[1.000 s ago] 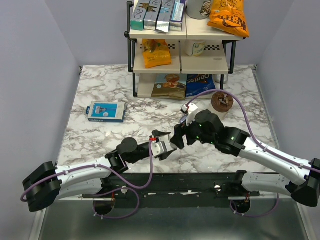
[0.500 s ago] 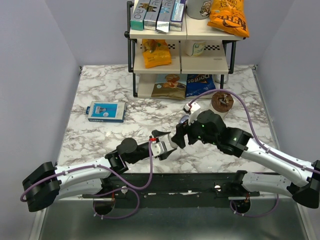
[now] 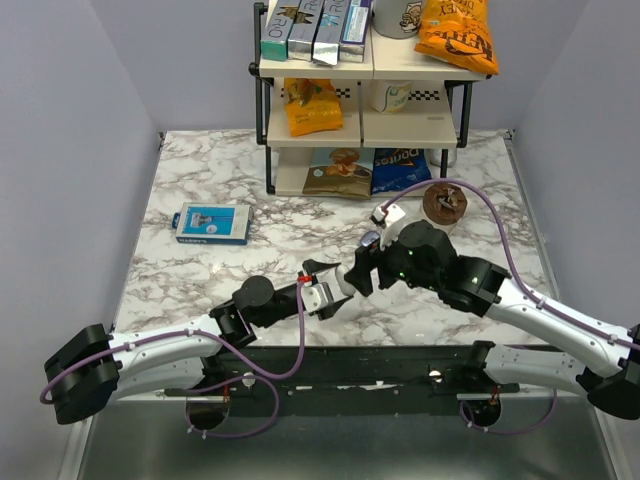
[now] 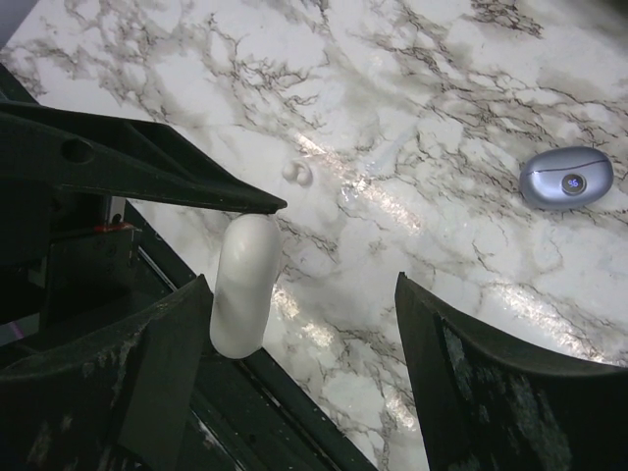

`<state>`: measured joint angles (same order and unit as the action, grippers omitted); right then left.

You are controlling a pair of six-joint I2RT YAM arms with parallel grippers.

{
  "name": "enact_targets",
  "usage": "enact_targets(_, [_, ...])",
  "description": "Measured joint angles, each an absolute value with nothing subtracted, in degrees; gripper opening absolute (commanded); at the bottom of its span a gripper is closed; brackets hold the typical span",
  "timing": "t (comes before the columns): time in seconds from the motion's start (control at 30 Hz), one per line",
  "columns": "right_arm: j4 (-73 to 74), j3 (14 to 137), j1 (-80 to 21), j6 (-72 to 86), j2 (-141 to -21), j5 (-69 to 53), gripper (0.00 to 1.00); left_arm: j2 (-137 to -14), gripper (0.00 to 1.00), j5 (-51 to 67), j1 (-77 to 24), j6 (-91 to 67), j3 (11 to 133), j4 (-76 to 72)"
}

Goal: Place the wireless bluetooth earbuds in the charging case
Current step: Open the charging case.

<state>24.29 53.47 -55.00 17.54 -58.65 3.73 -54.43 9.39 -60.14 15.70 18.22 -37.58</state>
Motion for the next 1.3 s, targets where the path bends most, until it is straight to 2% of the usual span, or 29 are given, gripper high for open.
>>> enact_targets(0.4, [23.51, 53.43, -54.74, 17.65, -61.3, -0.36, 0.85, -54.43, 0.0, 8.34, -60.51, 16.14, 18.22, -37.63])
enact_targets(1.3, [23.64, 52.88, -54.26, 18.61, -59.13, 1.06, 0.85, -52.77, 0.0, 6.79, -60.97, 16.71, 18.22, -37.52])
